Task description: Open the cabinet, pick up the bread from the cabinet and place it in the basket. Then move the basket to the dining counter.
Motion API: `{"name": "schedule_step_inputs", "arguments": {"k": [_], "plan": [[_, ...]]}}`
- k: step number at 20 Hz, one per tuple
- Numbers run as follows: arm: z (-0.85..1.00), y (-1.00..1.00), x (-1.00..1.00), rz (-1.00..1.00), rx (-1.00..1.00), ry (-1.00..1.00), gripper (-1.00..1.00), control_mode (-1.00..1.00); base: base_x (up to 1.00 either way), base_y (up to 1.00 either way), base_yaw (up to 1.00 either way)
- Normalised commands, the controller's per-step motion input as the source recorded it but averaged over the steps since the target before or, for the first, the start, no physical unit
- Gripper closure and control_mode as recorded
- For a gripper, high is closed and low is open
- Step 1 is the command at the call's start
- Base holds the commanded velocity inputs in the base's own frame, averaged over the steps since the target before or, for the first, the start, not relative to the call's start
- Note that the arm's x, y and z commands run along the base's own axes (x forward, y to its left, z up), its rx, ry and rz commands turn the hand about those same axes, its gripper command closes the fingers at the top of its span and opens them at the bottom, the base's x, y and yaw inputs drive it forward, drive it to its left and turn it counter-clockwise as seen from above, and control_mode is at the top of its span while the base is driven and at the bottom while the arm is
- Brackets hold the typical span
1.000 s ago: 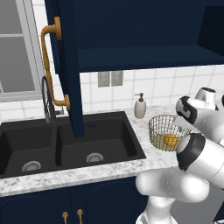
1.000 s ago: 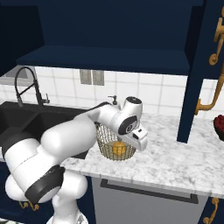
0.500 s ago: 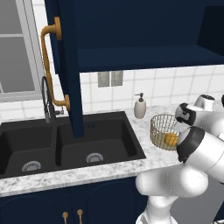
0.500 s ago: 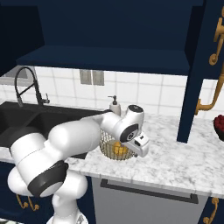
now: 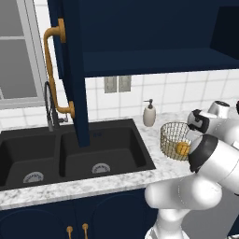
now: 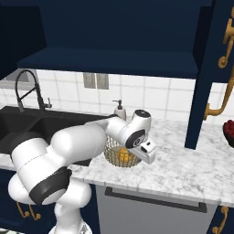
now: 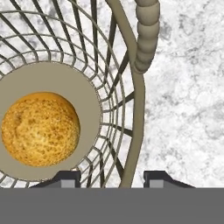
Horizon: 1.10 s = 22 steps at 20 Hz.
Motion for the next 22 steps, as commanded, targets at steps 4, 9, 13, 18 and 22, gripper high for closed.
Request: {"name": "schedule_step_inputs", "arguments": {"k": [4, 9, 13, 18, 22], "plan": [[-0.09, 0.21, 0.07, 0.00, 0.00, 0.00, 1.00, -1.00, 0.00, 0.00, 0.00], [0.00, 0.22, 0.00, -0.05, 0.01, 0.00, 1.00, -1.00, 0.00, 0.00, 0.00], [0.43, 0.13, -0.46, -0.20, 0.02, -0.12, 1.00, -1.00, 0.00, 0.00, 0.00], [0.58, 0.44, -0.43, -0.27, 0.00, -0.20, 1.00, -1.00, 0.00, 0.00, 0.00], [0.68, 0.88, -0.12, -0.19, -0.07, -0.10, 1.00, -1.00, 0.00, 0.00, 0.00]]}}
